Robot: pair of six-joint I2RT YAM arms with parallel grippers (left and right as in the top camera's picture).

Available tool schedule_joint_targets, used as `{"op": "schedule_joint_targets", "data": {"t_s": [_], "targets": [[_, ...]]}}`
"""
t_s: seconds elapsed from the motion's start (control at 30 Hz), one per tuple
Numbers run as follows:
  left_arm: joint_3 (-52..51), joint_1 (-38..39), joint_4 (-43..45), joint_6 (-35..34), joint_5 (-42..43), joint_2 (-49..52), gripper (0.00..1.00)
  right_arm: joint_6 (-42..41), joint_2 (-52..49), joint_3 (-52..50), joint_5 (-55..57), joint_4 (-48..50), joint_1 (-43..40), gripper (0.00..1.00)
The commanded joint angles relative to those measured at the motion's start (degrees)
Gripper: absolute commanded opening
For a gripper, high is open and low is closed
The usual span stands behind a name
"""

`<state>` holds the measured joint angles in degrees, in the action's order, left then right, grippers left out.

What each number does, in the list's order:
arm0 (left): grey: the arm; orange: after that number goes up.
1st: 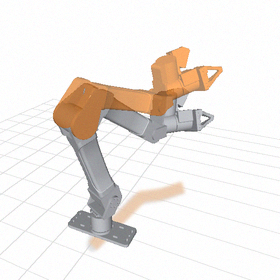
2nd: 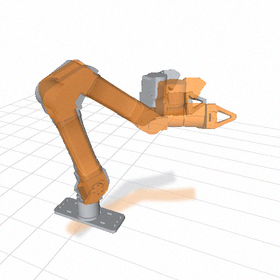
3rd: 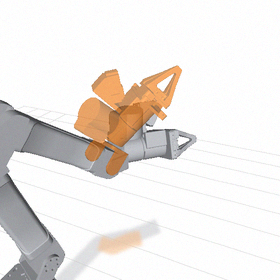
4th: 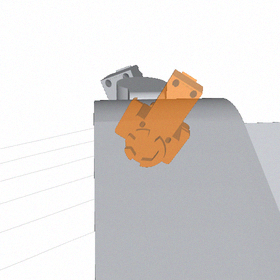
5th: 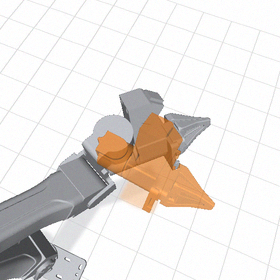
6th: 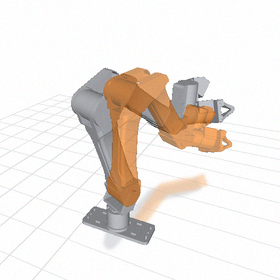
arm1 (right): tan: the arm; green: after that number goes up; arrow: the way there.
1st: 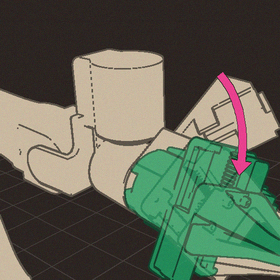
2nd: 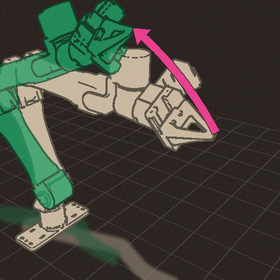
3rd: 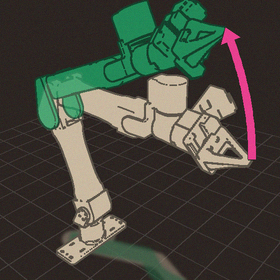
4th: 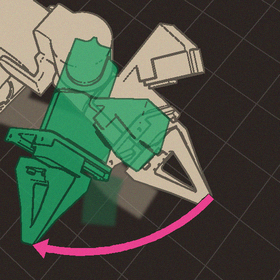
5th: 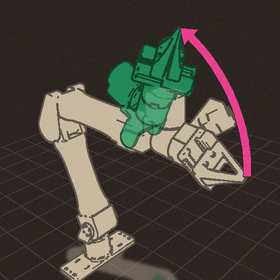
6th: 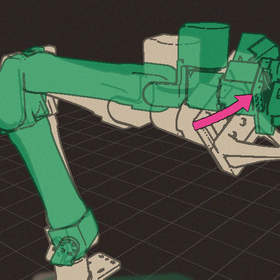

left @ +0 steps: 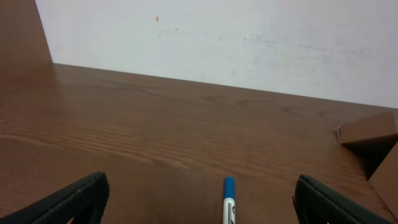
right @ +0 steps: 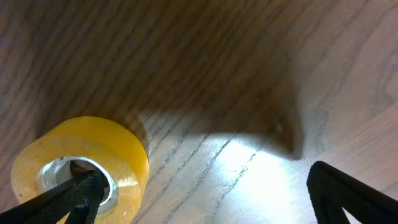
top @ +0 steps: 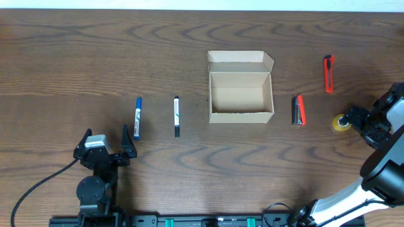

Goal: Pack container
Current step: 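Lower the right gripper and grasp the yellow tape roll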

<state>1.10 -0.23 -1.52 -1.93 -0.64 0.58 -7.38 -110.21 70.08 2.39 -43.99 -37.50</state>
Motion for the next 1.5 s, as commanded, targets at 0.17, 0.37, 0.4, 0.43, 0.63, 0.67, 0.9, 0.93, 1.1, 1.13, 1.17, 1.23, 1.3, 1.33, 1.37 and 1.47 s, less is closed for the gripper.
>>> {"op": "schedule_joint_targets", "data": {"t_s": [0.17,0.37,0.4,0.43,0.63,0.67,0.9,0.93,1.1,1.13,1.17,1.23,1.3,1.33,1.37,1.47], "targets": [[-0.8,-0.2,-2.8,-0.6,-0.8,-0.3,0.95,0.2,-0.5,-0.5,0.8,0.3,-0.3,0.99],[-0.8,-0.2,-2.8,-0.6,-0.8,-0.3,0.95,0.2,-0.5,-0.5,0.8,0.7,-0.3,0.87],[-0.8,-0.2,-2.8,-0.6,-0.8,-0.3,0.95,0.2,-0.5,-0.5,0.8,0.8,-0.3,0.82],[-0.8,-0.2,-2.8,-0.6,-0.8,-0.3,0.95,0.2,-0.5,-0.5,0.8,0.9,-0.3,0.73],[-0.8,-0.2,-2.8,-0.6,-0.8,-0.3,0.95,0.2,-0.5,-0.5,0.8,1.3,-0.3,0.32],[-0.8,-0.2,-2.8,-0.6,-0.8,-0.3,0.95,0.2,-0.5,-0.5,0.8,1.4,-0.3,0.23],[-0.8,-0.2,-2.8,-0.6,-0.8,-0.3,0.95,0.2,-0.5,-0.5,-1.0,2.2,-0.3,0.01],[-0.8,-0.2,-2.8,-0.6,-0.8,-0.3,0.95,0.2,-0.5,-0.5,-1.4,2.3,-0.3,0.01],[-0.8,-0.2,-2.8,-0.6,-0.8,-0.3,0.95,0.4,-0.5,-0.5,-3.8,2.9,-0.3,0.01],[-0.8,-0.2,-2.8,-0.6,-0.8,-0.3,0.95,0.9,-0.5,-0.5,-4.8,3.1,-0.3,0.01],[-0.8,-0.2,-2.8,-0.6,-0.8,-0.3,0.95,1.3,-0.5,-0.5,-5.7,3.1,-0.3,0.01],[-0.8,-0.2,-2.8,-0.6,-0.8,-0.3,0.95,1.3,-0.5,-0.5,-6.6,3.3,-0.3,0.01],[-0.8,-0.2,-2.8,-0.6,-0.8,-0.3,0.95,1.3,-0.5,-0.5,-7.5,3.8,-0.2,0.01],[-0.8,-0.2,-2.8,-0.6,-0.8,-0.3,0.95,1.5,-0.5,-0.3,-7.9,3.9,0.0,0.01],[-0.8,-0.2,-2.8,-0.6,-0.8,-0.3,0.95,2.1,-0.5,0.0,-8.7,3.9,0.2,0.02],[-0.8,-0.2,-2.8,-0.6,-0.8,-0.3,0.95,2.3,-0.4,2.2,-9.8,2.3,1.1,0.01]]}}
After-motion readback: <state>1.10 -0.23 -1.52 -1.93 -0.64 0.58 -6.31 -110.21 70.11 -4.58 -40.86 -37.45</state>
